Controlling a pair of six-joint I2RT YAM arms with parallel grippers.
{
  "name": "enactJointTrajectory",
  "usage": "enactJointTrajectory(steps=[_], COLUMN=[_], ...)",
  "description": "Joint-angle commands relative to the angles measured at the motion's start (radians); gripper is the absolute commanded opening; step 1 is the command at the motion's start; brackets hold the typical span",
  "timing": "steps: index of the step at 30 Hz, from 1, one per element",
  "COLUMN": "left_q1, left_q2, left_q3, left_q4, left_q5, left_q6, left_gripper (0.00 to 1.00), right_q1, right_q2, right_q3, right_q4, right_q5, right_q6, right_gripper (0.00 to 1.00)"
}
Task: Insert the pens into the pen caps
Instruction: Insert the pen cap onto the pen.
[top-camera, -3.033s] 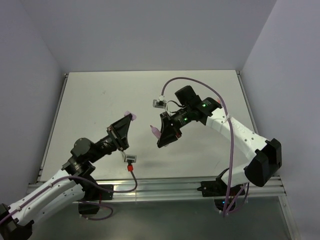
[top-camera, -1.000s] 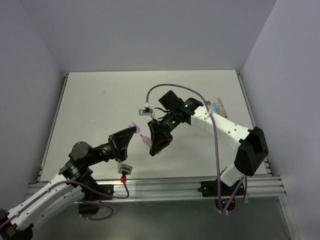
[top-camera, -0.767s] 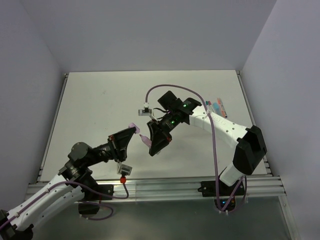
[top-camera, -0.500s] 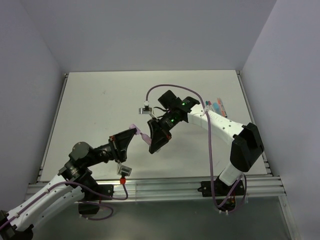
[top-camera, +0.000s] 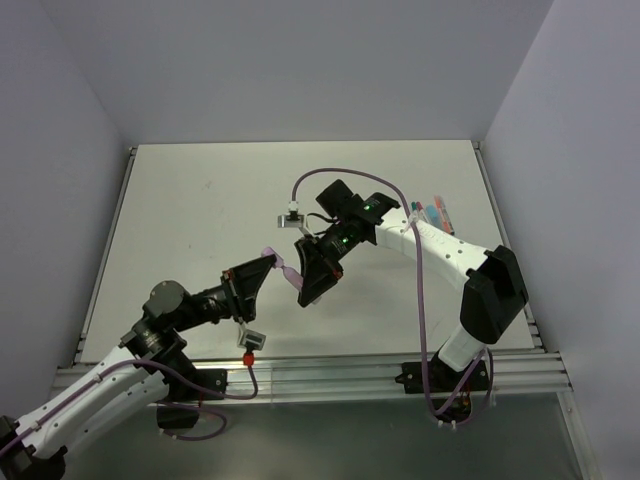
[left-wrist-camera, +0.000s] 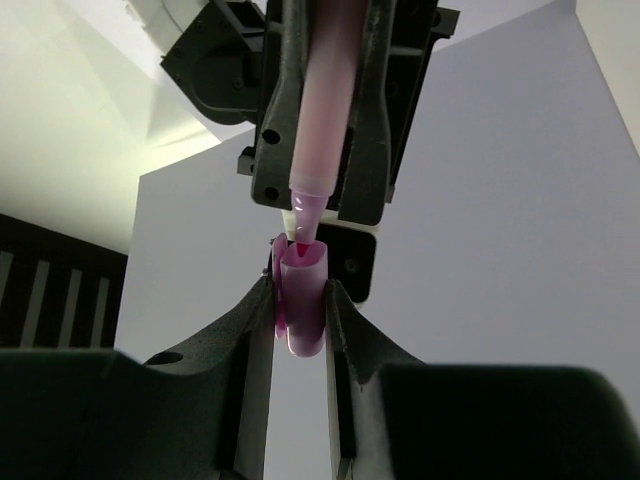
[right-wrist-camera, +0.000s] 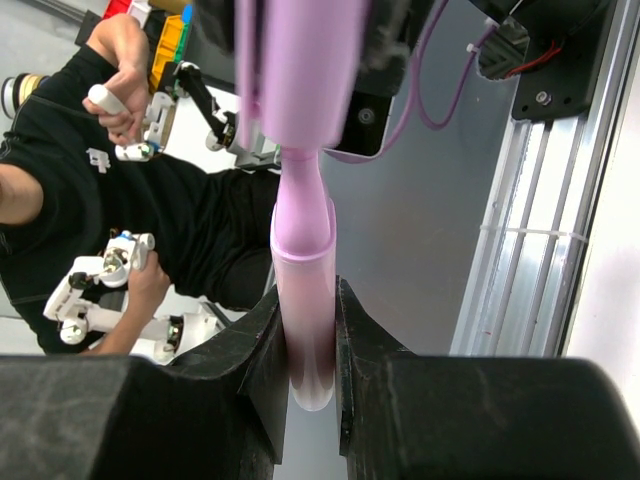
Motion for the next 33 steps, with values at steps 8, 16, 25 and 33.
enactJointTrajectory(steps=[8, 16, 25, 33], left_q1=[0.005, 0.005, 0.005, 0.005], left_q2=[-0.01, -0.023, -0.013, 0.035], left_q3=[0.024, 0.037, 0.023, 0.029], left_q4=[-0.006, -0.034, -0.017, 0.046], left_q5=[0.001, 0.035, 0.059, 0.089], left_q6=[0.097, 0.106, 0.13, 0.172], left_gripper=[0.0, 0.0, 0.0, 0.0], right_q1=[-0.001, -0.003, 0.003, 0.043], right_q2=[-0.025, 0.014, 0.028, 0.066], right_q3=[0.026, 0.08, 0.143, 0.25], right_q4=[-0.008, -0.009, -0.009, -0.011], right_q5=[-0.022, -0.033, -0.064, -0.117], right_q6=[-0.01, -0.004, 0.008, 0.003], right_gripper=[0.0, 0.0, 0.0, 0.0])
